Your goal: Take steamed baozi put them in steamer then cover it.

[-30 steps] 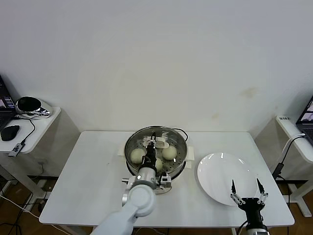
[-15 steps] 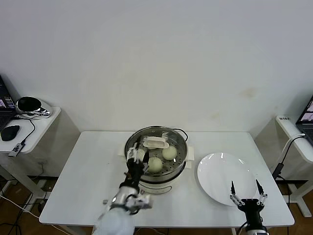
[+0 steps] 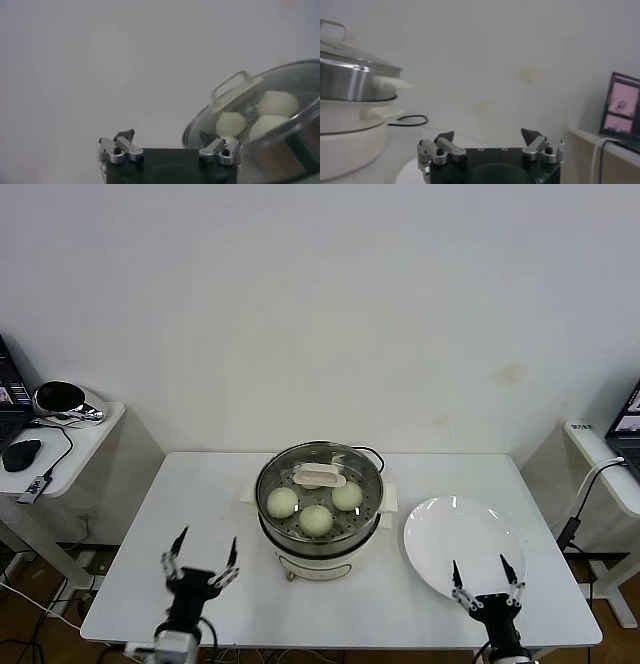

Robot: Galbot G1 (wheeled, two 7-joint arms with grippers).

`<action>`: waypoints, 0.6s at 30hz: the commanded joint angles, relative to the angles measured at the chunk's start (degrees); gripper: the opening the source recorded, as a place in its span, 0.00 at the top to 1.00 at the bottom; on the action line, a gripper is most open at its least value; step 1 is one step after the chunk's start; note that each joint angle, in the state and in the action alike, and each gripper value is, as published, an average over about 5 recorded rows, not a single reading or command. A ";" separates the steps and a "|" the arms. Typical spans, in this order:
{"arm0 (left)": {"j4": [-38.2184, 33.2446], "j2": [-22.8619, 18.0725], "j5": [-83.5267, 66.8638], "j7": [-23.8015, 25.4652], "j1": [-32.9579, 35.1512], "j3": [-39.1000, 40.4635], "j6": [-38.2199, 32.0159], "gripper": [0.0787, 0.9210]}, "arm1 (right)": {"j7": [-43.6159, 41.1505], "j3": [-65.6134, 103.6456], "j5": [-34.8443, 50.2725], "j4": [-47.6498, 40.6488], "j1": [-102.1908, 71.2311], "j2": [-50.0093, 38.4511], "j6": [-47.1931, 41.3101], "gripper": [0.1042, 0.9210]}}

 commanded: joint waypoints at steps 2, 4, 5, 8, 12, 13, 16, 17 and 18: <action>3.51 -1.19 -19.00 0.75 13.24 -9.74 -9.08 0.12 | -2.78 -4.78 8.99 3.45 -3.69 -2.88 -4.75 0.12; 4.94 -1.11 -18.46 2.52 12.96 -9.99 -10.79 0.12 | -2.76 -5.20 8.88 3.96 -4.01 -2.58 -5.09 0.12; 5.47 -1.09 -18.15 3.26 12.81 -10.11 -11.48 0.12 | -2.73 -5.34 8.78 4.18 -4.15 -2.41 -5.19 0.12; 6.41 -1.13 -17.96 4.46 12.34 -10.05 -12.19 0.12 | -2.69 -5.53 8.46 4.70 -4.52 -2.02 -5.36 0.12; 7.25 -1.34 -18.00 5.10 11.36 -9.40 -12.26 0.12 | -2.73 -5.77 8.31 5.13 -4.93 -1.62 -5.63 0.12; 7.40 -1.37 -18.01 5.16 11.15 -9.25 -12.24 0.12 | -2.74 -5.85 8.25 5.25 -5.05 -1.51 -5.69 0.12; 7.66 -1.39 -18.02 5.43 10.73 -9.03 -12.20 0.12 | -2.73 -6.17 8.01 5.71 -5.52 -1.24 -5.83 0.12; 7.72 -1.37 -18.02 5.50 10.67 -9.01 -12.19 0.12 | -2.70 -6.23 7.92 5.86 -5.68 -1.19 -5.84 0.12; 7.77 -1.35 -18.01 5.58 10.65 -9.01 -12.19 0.12 | -2.65 -6.27 7.82 6.00 -5.82 -1.15 -5.85 0.12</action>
